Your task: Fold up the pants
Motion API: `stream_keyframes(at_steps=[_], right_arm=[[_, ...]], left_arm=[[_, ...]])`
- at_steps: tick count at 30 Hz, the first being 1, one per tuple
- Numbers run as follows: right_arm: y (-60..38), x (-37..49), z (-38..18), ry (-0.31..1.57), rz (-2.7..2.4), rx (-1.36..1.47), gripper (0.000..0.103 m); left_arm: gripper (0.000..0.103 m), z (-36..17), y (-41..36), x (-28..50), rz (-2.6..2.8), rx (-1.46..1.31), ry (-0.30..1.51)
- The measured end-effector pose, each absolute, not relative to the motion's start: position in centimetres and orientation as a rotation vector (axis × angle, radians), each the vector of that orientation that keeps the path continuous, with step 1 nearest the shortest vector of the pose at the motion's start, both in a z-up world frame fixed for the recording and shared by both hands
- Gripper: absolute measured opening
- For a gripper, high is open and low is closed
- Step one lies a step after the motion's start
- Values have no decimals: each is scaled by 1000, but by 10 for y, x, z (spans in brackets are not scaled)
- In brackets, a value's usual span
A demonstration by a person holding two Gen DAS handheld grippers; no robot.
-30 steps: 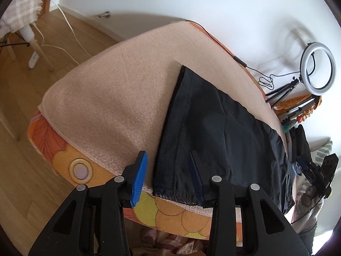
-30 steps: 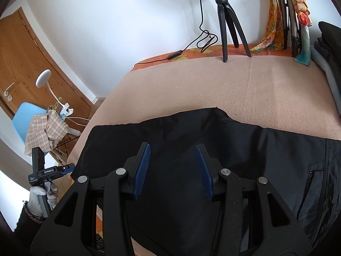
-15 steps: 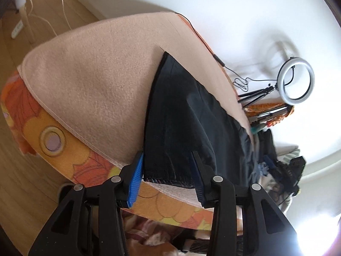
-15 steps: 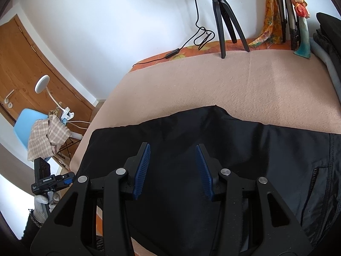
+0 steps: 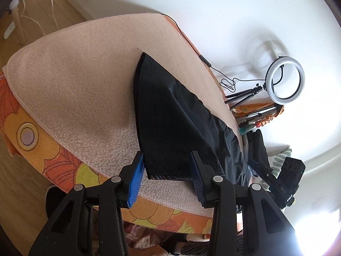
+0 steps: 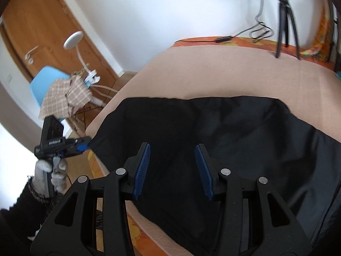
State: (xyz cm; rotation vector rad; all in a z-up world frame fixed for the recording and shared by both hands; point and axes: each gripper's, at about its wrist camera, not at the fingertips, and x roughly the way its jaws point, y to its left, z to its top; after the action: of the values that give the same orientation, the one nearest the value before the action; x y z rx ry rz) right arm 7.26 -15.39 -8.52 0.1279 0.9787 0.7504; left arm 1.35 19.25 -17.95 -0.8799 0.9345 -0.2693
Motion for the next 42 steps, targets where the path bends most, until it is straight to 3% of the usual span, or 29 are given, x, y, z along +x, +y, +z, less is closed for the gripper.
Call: stream_keyframes(at_steps=[8, 14, 31, 42], right_arm=[[-24, 9, -107, 969, 1023, -149, 47], [29, 11, -122, 956, 1003, -297, 47], [56, 37, -125, 1000, 981, -255, 47], [90, -11, -127, 866, 1079, -679, 47]], left_arm=[[40, -180, 200, 12, -257, -888, 927], [40, -182, 207, 10, -252, -920, 918], [42, -179, 211, -18, -148, -915, 893], [42, -173, 230, -26, -132, -975, 838]])
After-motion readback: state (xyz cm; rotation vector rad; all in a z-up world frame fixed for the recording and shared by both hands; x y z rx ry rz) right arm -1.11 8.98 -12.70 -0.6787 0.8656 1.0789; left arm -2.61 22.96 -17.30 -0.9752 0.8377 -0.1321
